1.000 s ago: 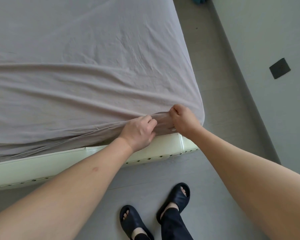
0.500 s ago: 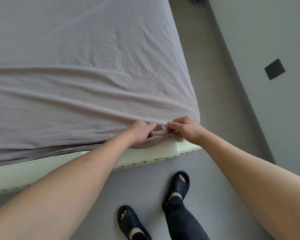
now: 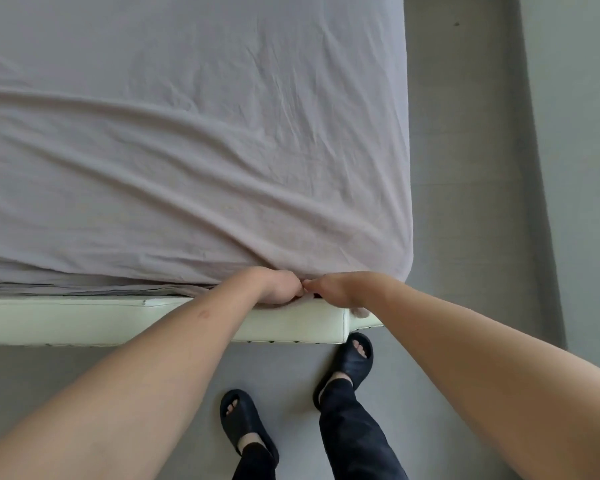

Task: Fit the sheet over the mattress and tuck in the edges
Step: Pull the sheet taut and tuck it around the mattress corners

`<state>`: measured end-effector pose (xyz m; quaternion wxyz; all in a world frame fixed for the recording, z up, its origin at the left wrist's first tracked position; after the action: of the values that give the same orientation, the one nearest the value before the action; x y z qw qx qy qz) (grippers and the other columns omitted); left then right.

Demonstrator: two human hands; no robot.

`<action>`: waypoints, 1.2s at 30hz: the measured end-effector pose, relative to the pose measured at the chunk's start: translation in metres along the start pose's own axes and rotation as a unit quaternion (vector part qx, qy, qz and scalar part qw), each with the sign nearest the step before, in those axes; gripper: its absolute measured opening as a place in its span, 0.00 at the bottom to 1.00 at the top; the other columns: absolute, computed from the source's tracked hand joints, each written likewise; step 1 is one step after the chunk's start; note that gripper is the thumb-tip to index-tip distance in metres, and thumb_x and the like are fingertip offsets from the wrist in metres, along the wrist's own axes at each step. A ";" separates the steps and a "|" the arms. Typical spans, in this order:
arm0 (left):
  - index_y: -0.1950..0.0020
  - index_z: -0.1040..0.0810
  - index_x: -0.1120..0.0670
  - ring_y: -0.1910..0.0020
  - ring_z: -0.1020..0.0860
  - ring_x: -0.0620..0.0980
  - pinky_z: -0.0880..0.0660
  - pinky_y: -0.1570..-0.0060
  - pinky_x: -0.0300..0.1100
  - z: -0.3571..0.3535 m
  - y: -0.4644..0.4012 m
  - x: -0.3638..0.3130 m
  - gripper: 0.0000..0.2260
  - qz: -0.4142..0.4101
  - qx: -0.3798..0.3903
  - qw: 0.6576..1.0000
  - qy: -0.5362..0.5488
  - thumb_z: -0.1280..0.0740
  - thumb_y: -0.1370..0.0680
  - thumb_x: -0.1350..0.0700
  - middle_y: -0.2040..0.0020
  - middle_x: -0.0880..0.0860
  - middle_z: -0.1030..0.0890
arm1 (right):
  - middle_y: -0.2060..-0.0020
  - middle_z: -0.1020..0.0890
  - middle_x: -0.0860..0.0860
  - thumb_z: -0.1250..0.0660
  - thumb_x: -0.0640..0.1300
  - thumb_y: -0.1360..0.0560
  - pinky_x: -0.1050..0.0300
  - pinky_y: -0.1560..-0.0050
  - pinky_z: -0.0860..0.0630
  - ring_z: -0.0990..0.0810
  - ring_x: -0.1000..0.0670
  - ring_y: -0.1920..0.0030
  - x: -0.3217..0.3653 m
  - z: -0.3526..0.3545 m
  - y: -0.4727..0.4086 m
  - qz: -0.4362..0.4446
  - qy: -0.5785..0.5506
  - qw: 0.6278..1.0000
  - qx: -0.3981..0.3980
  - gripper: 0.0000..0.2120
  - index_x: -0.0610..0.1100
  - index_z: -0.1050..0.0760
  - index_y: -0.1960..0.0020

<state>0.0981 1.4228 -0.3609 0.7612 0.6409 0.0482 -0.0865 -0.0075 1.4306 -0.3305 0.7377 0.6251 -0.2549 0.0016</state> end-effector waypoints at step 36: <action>0.33 0.24 0.48 0.32 0.26 0.59 0.30 0.35 0.49 -0.015 -0.001 0.021 0.24 -0.098 -0.176 0.977 -0.064 0.55 0.15 0.41 0.29 0.58 0.25 | 0.43 0.19 0.41 0.50 0.48 0.16 0.50 0.44 0.27 0.22 0.40 0.38 0.007 -0.018 -0.003 0.045 0.114 0.967 -0.223 0.19 0.43 0.22 0.40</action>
<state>0.1185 1.4358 -0.3687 0.8515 0.4821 0.0768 -0.1916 0.0065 1.4439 -0.3318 0.8820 0.4281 -0.1909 0.0497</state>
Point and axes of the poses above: each hand's wrist, its own y-axis away from the middle knuckle, its own z-axis out of the back of the hand, x = y × z, the point moved 9 cm from there along -y, towards the middle knuckle
